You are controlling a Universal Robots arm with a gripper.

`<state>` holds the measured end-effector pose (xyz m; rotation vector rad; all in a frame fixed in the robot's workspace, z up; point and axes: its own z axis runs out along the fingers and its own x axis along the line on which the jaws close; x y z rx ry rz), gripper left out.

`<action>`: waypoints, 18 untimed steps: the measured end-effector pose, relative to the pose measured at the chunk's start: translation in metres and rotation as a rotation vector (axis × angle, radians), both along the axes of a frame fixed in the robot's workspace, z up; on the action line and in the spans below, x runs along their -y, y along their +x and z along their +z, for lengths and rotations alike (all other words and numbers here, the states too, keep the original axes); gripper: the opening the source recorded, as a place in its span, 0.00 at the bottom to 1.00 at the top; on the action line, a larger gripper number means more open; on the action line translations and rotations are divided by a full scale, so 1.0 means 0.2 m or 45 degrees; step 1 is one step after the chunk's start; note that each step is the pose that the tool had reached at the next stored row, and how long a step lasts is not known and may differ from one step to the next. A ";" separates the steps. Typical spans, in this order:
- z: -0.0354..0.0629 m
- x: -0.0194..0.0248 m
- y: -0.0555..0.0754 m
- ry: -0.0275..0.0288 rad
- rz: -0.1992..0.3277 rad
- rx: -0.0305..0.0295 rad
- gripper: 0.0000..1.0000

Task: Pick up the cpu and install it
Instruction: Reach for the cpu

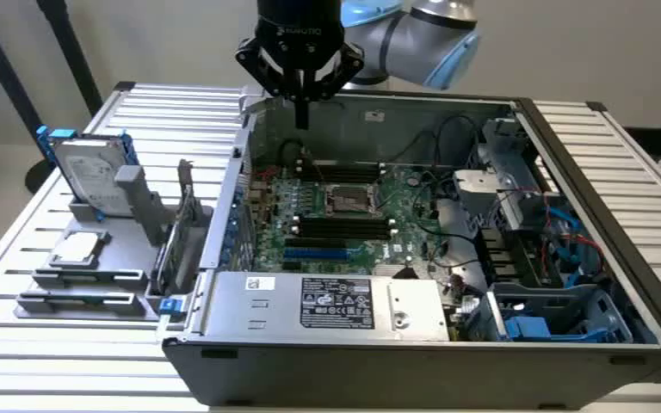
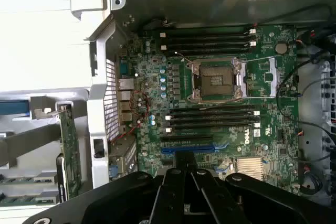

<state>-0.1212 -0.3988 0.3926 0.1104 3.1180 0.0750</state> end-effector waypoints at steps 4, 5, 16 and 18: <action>0.000 0.000 0.00 0.0000 0.000 0.0000 0.11; 0.000 0.000 0.00 0.0000 0.000 0.0001 0.11; 0.000 -0.001 -0.01 -0.0002 0.000 -0.0002 0.11; 0.001 -0.002 -0.05 -0.0003 0.000 -0.0002 0.11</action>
